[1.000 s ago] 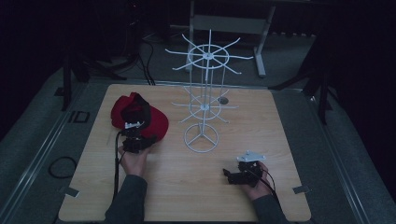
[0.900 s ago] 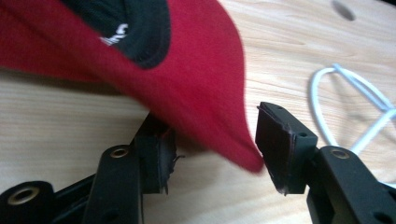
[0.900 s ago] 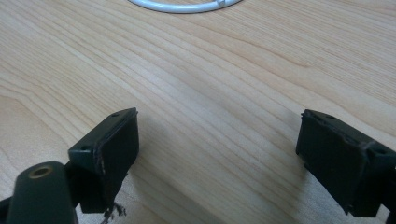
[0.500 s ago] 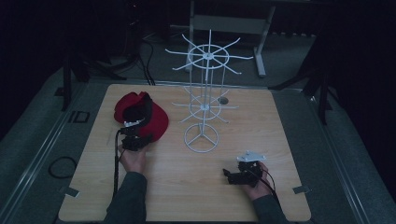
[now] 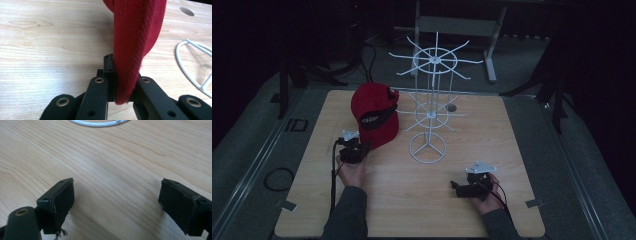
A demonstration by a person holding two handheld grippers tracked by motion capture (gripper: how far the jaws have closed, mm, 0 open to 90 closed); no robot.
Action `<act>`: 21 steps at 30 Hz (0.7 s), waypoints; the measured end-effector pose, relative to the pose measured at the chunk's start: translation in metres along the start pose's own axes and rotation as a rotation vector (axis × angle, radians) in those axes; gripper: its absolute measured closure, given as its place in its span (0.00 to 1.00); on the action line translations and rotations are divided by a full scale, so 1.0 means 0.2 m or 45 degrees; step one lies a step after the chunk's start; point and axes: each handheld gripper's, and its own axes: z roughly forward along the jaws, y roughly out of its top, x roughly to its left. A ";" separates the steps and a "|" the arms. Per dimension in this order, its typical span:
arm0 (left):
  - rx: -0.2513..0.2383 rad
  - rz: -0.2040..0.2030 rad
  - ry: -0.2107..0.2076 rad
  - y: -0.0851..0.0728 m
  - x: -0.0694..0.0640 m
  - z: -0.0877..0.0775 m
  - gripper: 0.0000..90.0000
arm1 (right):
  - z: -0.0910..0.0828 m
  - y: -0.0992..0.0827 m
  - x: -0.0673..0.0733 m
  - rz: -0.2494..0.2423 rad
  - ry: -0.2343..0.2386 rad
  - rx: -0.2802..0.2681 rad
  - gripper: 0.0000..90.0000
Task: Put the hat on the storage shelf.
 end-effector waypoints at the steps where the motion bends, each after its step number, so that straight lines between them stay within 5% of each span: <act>1: 0.000 0.000 0.000 0.00 0.00 0.00 0.96 | 0.00 0.00 0.00 0.000 0.000 0.000 0.14; 21: -0.196 0.056 0.013 0.06 -0.02 -0.11 0.96 | 0.00 0.00 0.00 0.001 0.000 0.000 0.15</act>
